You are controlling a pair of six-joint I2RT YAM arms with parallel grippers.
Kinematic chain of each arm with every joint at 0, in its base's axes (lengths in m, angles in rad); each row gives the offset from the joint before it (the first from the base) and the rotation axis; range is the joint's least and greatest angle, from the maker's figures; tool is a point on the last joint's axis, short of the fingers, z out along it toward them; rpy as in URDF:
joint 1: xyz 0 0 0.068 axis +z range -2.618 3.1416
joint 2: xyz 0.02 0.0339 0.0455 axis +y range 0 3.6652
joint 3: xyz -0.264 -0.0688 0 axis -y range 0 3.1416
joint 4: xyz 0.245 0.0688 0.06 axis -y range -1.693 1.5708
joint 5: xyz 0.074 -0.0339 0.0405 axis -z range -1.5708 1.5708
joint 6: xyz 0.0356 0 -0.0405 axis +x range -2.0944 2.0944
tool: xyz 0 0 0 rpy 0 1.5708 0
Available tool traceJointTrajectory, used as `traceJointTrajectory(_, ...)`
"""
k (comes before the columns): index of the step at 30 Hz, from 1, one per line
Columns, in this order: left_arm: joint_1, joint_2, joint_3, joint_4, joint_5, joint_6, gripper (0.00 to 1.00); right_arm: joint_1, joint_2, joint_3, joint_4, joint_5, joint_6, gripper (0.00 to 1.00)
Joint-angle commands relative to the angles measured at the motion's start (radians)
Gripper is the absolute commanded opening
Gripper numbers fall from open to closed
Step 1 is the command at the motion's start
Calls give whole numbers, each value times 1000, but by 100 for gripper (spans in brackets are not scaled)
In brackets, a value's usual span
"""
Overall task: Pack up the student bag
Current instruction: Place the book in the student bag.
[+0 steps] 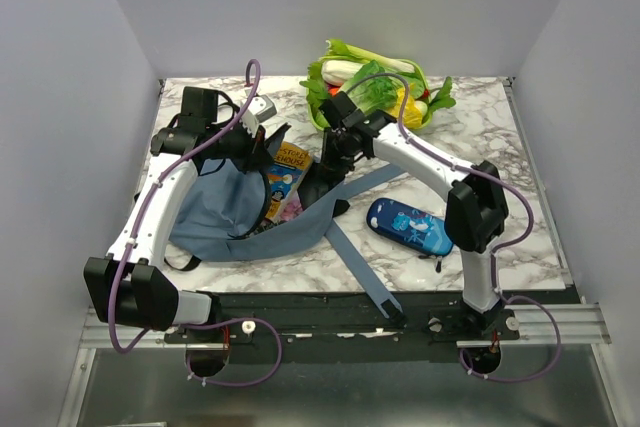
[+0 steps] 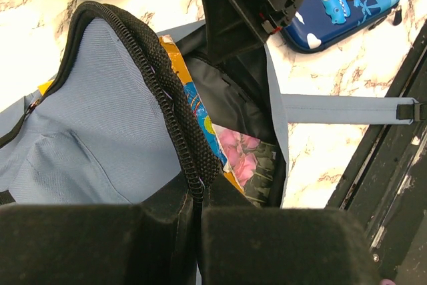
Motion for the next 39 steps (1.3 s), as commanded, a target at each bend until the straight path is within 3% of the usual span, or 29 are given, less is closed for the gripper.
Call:
traceJointTrajectory(1,-1,-15,15,8,64,5,8,-7,85,80,-36,70,-21,32)
traceJointTrajectory(7,-1,-17,35,5,78,-7,7,-3,231,325,-117,162,42,18)
traceJointTrajectory(9,-1,-17,37,6,87,-12,8,20,263,369,-119,193,64,10)
traceJointTrajectory(14,-1,-18,49,2,110,-9,8,65,306,453,-125,187,82,4)
traceJointTrajectory(26,-1,-17,28,29,133,2,8,141,130,56,188,-65,-31,1)
traceJointTrajectory(34,-1,-17,14,12,116,28,8,49,24,-53,136,101,38,5)
traceJointTrajectory(39,-1,-20,14,17,114,26,8,51,102,-12,66,98,73,1)
